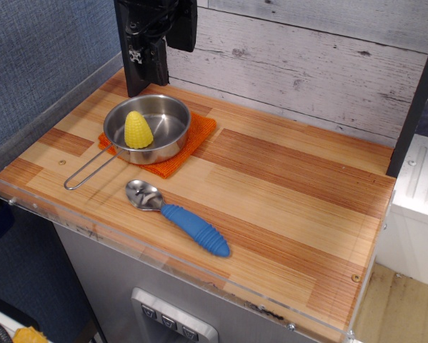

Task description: Move the spoon to the far edge of the counter.

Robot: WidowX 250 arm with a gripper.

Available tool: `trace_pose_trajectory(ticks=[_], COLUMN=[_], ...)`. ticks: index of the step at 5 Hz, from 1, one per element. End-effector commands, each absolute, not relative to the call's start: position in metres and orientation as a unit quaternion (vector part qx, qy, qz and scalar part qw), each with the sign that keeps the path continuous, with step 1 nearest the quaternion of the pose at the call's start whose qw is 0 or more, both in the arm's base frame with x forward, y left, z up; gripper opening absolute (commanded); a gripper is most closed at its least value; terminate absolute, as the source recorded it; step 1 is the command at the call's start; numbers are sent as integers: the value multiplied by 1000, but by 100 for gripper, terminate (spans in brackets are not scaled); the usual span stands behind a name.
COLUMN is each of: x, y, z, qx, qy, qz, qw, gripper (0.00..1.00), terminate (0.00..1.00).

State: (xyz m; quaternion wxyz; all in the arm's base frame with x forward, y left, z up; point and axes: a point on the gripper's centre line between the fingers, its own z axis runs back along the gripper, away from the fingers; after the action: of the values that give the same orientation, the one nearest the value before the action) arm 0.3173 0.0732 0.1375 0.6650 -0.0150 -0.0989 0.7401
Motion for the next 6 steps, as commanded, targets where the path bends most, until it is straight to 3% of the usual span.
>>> trace_pose_trajectory(ticks=[1,4,6], x=[317,268,244], y=[73,62,60], z=[137,124,74], qx=[-15,-18,-23], qy=[-99,-136,-128], qz=[740,651,649], qw=[665,746,750], gripper=[100,100,100], terminate=[0,0,0])
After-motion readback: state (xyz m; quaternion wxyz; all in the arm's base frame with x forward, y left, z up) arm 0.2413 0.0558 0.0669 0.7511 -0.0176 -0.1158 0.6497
